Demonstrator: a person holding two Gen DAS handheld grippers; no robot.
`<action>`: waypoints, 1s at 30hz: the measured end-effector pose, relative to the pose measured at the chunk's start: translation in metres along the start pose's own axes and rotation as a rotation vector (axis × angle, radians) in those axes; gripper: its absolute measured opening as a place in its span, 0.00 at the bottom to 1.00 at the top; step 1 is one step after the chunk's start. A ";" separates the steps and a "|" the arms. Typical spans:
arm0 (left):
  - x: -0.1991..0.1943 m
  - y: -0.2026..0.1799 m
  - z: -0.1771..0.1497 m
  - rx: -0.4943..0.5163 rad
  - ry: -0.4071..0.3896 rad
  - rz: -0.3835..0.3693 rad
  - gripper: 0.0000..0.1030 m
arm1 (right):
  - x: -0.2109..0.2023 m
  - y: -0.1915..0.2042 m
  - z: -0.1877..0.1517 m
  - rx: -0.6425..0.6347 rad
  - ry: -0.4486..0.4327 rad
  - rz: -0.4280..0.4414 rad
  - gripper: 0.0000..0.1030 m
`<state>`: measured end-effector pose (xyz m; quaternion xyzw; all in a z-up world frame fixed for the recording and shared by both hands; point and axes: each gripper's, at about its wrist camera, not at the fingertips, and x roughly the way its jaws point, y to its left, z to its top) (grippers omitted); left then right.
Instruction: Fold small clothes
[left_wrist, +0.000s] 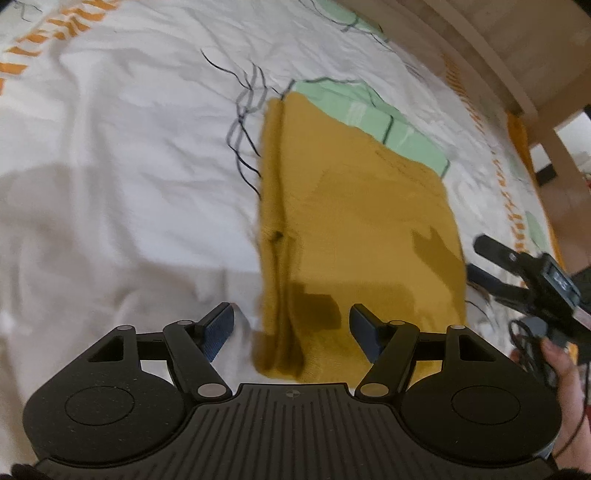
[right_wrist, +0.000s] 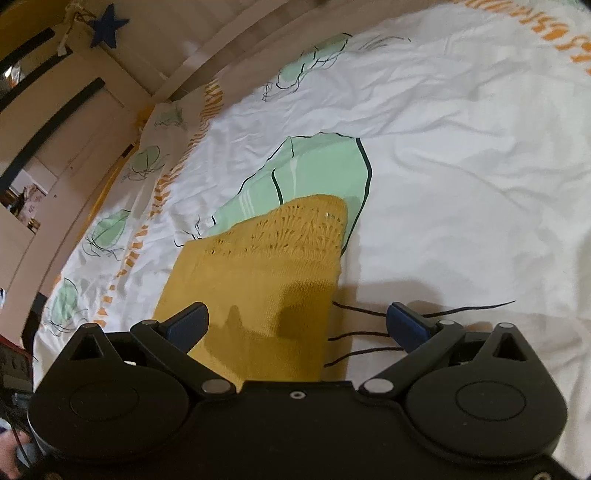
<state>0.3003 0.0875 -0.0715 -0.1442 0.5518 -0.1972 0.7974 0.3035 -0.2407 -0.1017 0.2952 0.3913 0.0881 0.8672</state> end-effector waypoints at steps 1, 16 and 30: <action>0.002 0.000 -0.001 -0.004 0.010 -0.015 0.66 | 0.001 -0.002 0.000 0.005 0.001 0.005 1.00; 0.030 -0.006 0.014 -0.049 -0.004 -0.082 0.79 | 0.023 -0.020 0.017 0.042 -0.004 0.153 1.00; 0.044 -0.023 0.014 0.002 0.010 -0.209 0.79 | 0.060 -0.007 0.031 -0.004 0.059 0.276 1.00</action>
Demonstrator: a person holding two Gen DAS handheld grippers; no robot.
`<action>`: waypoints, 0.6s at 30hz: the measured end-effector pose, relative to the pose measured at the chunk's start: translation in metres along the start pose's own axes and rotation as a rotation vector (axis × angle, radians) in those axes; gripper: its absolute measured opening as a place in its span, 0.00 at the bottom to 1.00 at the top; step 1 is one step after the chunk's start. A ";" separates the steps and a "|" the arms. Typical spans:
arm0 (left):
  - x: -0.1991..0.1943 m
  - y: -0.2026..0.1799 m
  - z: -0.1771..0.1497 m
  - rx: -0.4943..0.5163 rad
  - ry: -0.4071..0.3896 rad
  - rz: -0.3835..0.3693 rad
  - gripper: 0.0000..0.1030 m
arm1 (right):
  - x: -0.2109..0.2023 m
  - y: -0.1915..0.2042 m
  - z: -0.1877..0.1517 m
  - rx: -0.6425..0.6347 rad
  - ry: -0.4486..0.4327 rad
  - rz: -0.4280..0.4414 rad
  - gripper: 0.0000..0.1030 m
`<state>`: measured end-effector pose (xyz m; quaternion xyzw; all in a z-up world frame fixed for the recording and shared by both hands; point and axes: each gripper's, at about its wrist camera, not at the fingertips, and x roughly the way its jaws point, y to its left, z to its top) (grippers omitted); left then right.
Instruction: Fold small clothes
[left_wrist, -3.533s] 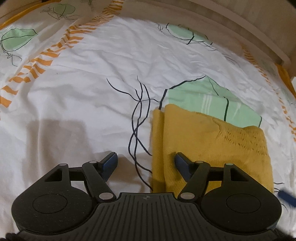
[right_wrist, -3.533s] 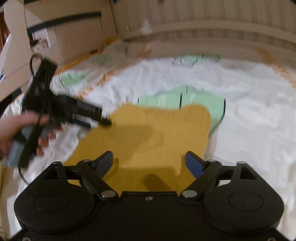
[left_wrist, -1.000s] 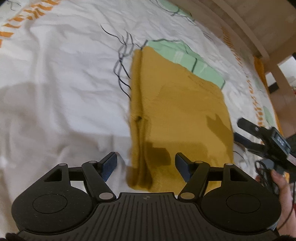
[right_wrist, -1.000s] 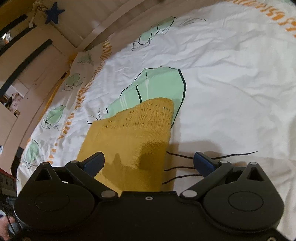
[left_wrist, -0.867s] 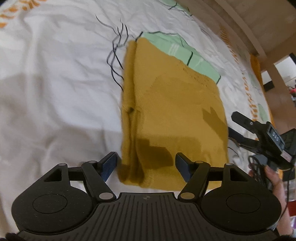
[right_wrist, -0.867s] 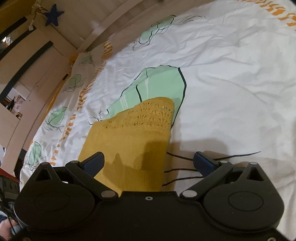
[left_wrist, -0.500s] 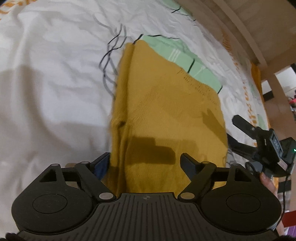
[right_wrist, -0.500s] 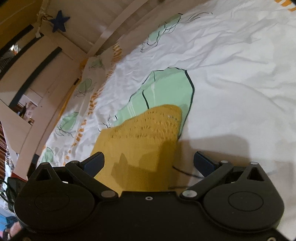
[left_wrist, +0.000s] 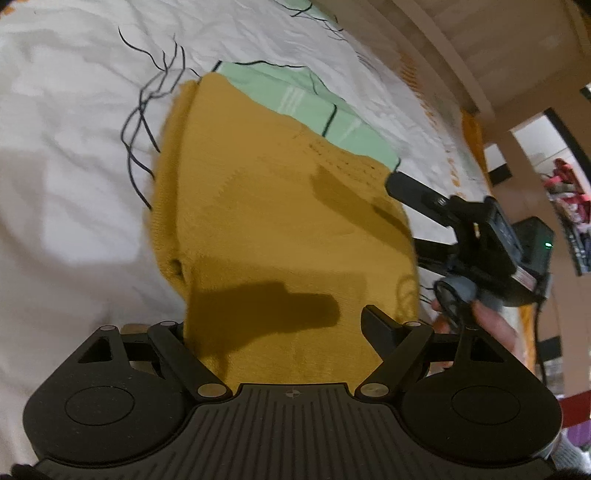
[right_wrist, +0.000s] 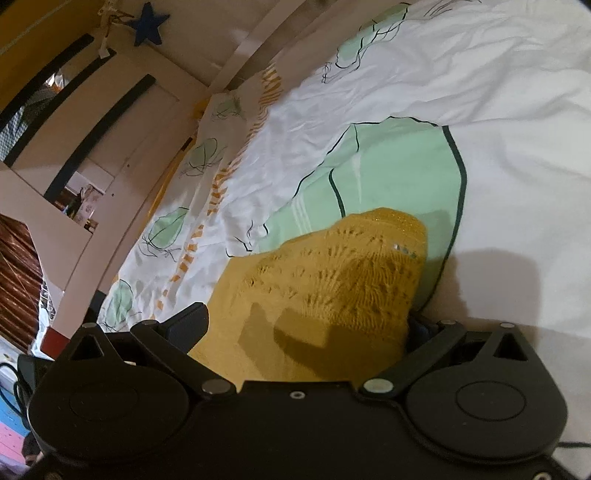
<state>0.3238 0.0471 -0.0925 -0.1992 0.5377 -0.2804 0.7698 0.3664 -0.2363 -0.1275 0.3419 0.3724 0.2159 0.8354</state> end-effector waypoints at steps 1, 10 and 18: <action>0.000 0.001 0.000 -0.008 0.004 -0.014 0.79 | 0.000 -0.001 0.000 0.004 0.003 0.003 1.00; 0.004 0.024 -0.005 -0.187 0.045 -0.157 0.19 | -0.011 -0.004 -0.002 0.008 0.054 -0.082 0.48; 0.000 0.000 -0.018 -0.129 0.054 -0.198 0.19 | -0.044 0.014 -0.011 0.041 0.051 -0.120 0.42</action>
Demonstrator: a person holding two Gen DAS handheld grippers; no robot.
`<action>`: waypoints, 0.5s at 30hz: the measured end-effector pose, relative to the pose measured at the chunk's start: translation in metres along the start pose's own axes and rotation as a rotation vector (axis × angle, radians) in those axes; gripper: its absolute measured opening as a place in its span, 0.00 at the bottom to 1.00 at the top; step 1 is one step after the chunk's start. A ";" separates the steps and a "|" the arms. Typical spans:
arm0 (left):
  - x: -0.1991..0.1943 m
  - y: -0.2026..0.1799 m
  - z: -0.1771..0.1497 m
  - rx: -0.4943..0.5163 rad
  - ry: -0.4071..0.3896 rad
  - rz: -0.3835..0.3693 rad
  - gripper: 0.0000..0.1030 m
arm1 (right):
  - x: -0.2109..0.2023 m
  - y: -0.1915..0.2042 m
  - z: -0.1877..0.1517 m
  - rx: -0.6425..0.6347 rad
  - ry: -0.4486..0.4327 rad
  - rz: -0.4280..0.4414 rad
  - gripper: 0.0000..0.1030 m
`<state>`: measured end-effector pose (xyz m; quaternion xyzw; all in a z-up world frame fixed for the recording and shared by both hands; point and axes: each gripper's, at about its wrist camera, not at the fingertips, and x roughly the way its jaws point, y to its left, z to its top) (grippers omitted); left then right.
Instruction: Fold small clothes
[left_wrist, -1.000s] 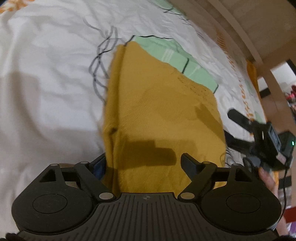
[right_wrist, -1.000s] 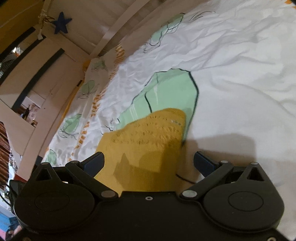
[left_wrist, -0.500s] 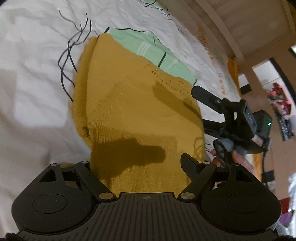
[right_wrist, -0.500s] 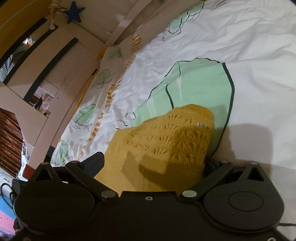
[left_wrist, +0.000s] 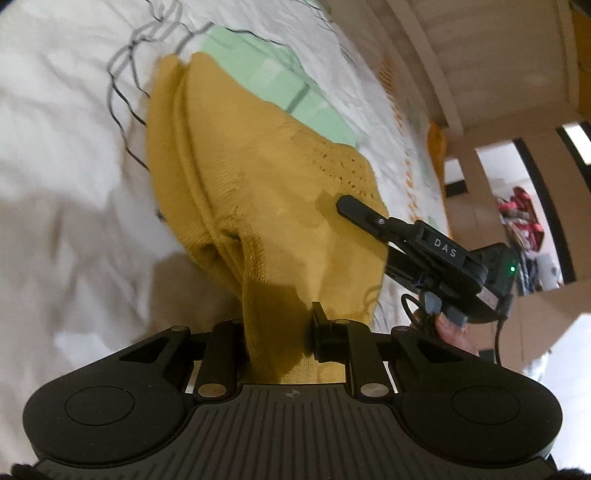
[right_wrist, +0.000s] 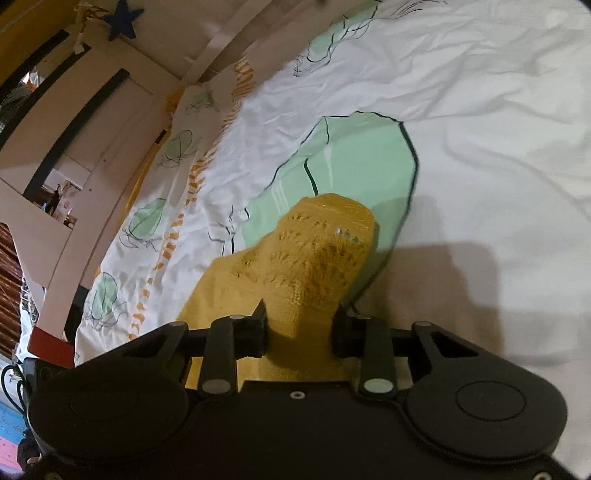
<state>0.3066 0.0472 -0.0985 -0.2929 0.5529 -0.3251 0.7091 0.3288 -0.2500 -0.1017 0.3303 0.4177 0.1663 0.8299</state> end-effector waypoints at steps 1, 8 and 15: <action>0.001 -0.005 -0.004 0.013 0.011 -0.006 0.19 | -0.006 0.001 -0.003 0.003 0.006 -0.009 0.42; 0.011 -0.035 -0.041 0.054 0.082 -0.081 0.19 | -0.067 -0.004 -0.039 0.043 0.038 -0.073 0.42; 0.012 -0.052 -0.095 0.084 0.139 -0.114 0.19 | -0.121 -0.011 -0.083 0.106 0.085 -0.114 0.42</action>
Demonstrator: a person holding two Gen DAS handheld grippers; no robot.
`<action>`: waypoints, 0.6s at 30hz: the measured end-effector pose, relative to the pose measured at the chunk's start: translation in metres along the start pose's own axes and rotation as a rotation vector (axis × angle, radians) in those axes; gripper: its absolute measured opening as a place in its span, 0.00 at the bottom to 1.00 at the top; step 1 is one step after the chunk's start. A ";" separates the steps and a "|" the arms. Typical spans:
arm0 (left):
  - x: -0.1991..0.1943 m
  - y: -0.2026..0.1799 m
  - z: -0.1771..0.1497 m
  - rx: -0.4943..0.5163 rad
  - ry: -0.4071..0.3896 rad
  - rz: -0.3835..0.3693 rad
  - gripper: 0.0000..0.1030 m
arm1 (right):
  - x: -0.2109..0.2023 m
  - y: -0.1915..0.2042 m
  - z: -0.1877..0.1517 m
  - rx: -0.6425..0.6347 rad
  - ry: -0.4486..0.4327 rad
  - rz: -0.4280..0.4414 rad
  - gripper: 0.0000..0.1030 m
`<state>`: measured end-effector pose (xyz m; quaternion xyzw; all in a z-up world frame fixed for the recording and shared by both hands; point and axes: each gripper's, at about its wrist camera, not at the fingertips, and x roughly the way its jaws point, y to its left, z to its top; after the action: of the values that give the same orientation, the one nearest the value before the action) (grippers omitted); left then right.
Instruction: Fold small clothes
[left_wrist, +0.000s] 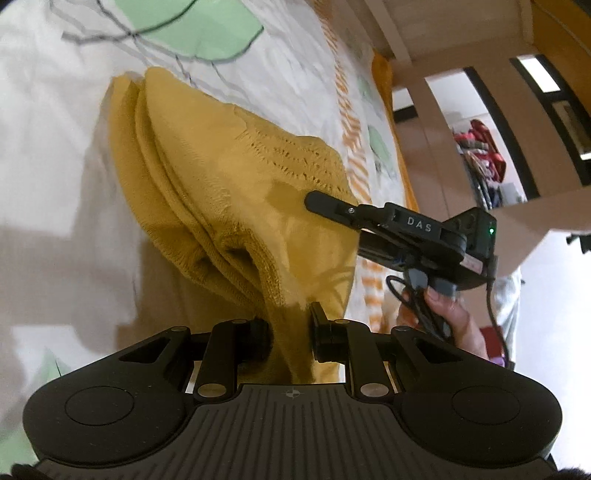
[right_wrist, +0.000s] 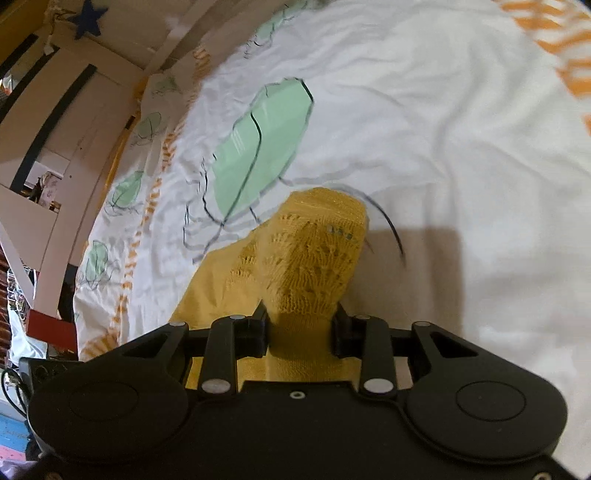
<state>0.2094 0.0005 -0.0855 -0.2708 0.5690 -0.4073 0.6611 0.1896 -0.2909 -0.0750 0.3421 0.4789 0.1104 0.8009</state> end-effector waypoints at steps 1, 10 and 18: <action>-0.001 0.000 -0.009 -0.003 0.000 -0.002 0.19 | -0.004 0.000 -0.005 -0.002 0.003 -0.005 0.42; -0.002 -0.001 -0.035 0.148 -0.089 0.360 0.23 | -0.029 0.001 -0.031 -0.178 -0.164 -0.278 0.56; 0.000 -0.015 -0.057 0.248 -0.203 0.496 0.27 | -0.048 0.000 -0.051 -0.225 -0.265 -0.287 0.59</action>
<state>0.1504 -0.0010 -0.0850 -0.0801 0.4946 -0.2706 0.8220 0.1219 -0.2925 -0.0571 0.1905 0.3979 0.0019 0.8974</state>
